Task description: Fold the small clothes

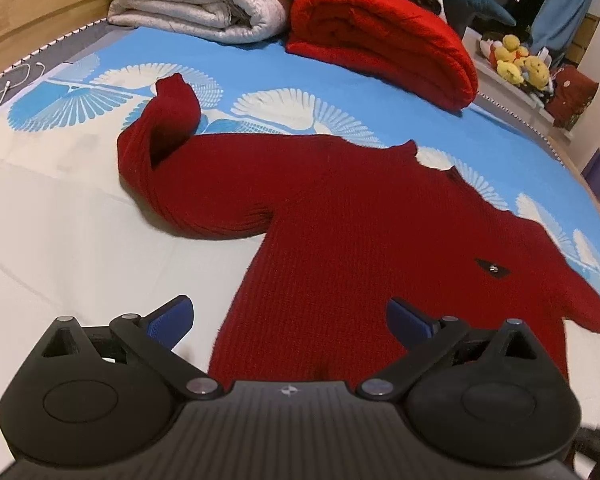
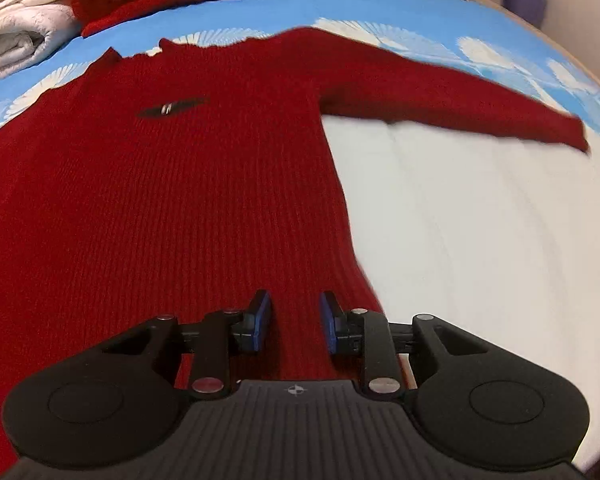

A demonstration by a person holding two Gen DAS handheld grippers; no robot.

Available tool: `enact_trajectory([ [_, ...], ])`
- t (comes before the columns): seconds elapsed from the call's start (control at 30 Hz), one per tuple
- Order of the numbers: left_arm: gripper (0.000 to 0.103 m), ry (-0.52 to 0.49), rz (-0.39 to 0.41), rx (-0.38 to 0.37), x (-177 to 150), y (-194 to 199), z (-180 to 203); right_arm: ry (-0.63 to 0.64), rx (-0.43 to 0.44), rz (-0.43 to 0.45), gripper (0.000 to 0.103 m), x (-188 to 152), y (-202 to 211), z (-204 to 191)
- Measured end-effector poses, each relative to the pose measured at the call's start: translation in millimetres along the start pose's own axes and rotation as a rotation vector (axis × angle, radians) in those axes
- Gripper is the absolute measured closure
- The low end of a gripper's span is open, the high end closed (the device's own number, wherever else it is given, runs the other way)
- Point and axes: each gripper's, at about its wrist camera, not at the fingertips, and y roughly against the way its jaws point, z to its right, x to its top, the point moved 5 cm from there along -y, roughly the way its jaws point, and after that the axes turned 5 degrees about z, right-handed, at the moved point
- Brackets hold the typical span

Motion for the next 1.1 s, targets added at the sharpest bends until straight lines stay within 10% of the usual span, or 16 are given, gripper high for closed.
enact_trajectory([
  [0.17, 0.001, -0.066, 0.060, -0.003, -7, 35, 16, 0.047, -0.008, 0.056, 0.051, -29, 49, -17],
  [0.47, 0.000, -0.179, 0.132, 0.060, -51, 79, 23, 0.001, 0.132, 0.425, 0.021, -7, 123, -71],
  [1.1, 0.000, -0.205, 0.056, 0.042, -52, 19, 5, 0.023, 0.134, 0.265, 0.021, 6, 53, -100],
])
